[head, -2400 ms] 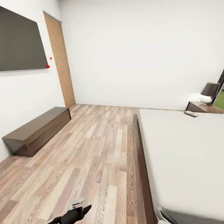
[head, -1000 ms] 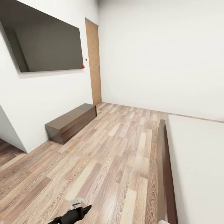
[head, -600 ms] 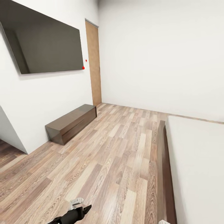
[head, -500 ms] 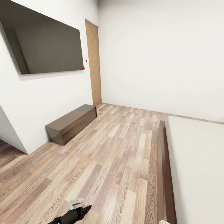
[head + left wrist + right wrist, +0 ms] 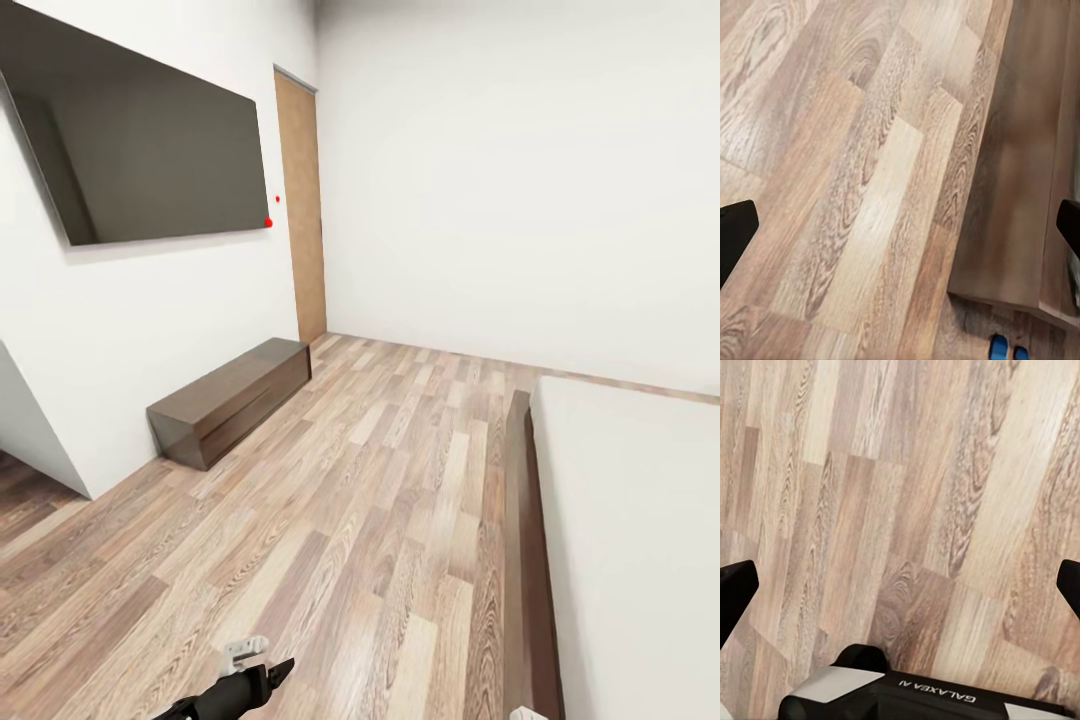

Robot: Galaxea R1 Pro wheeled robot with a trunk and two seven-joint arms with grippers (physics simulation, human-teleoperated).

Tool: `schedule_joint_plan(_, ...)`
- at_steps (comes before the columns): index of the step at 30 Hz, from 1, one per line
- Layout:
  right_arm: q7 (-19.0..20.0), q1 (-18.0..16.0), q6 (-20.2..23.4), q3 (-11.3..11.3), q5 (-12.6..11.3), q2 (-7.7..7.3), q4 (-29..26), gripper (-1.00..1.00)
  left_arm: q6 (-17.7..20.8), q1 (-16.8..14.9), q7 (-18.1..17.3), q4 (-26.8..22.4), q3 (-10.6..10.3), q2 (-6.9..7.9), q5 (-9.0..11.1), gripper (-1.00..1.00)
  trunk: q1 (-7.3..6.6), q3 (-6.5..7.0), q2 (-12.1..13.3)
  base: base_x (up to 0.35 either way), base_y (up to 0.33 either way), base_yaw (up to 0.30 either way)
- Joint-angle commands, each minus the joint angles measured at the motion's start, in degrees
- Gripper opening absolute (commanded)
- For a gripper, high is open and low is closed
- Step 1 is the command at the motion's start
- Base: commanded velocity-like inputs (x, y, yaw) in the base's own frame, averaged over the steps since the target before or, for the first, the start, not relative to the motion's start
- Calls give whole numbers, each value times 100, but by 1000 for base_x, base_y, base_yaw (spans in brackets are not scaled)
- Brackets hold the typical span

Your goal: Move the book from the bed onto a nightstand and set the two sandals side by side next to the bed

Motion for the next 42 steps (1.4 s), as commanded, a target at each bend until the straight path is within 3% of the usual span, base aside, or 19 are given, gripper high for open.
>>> schedule_joint_plan(1,18,-4,9,-51,60,-2,1,100,-25,-4,-20,8,1,3,-2,100,-23,13,39,0,0,0)
schedule_joint_plan(15,30,-4,9,-52,73,-11,-40,100,-25,-4,-22,8,1,6,4,100,-23,18,39,0,0,0)
schedule_joint_plan(31,30,-4,9,-51,76,-11,-42,100,-25,-4,-25,8,1,1,6,100,-23,148,39,0,0,0)
schedule_joint_plan(42,17,-4,9,-51,76,-11,-42,100,-25,-4,-25,8,1,6,3,100,-23,160,39,0,0,0)
